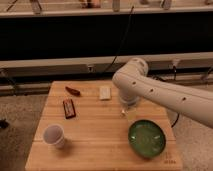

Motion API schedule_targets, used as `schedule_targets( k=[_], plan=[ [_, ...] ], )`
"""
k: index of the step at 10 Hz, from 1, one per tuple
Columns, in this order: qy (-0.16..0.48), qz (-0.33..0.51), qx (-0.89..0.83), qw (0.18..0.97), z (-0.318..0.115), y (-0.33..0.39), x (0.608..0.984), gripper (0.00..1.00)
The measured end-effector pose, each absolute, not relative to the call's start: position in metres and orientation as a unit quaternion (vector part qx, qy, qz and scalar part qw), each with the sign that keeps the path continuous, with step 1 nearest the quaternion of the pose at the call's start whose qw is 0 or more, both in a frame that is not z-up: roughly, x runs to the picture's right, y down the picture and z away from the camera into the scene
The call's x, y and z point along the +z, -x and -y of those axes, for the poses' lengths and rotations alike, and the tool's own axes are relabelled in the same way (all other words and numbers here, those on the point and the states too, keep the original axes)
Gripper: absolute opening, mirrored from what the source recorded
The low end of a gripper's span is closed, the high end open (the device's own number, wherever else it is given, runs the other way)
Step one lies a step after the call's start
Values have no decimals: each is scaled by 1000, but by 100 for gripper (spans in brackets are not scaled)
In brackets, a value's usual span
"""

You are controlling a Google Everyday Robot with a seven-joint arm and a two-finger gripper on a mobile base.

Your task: Move the arm in a circular motion

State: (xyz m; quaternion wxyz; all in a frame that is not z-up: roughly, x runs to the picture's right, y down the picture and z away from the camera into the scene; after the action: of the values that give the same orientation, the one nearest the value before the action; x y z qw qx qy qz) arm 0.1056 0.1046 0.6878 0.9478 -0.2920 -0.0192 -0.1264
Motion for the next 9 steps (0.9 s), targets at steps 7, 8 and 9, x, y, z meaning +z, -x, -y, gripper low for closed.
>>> schedule_targets(
  k=[7,8,9],
  plan=[
    [298,26,-125,946,-108,-81,684,80],
    [299,26,-124,946,-108,-83,684,80],
    [299,27,-123,946,-108,-84,684,80]
  ],
)
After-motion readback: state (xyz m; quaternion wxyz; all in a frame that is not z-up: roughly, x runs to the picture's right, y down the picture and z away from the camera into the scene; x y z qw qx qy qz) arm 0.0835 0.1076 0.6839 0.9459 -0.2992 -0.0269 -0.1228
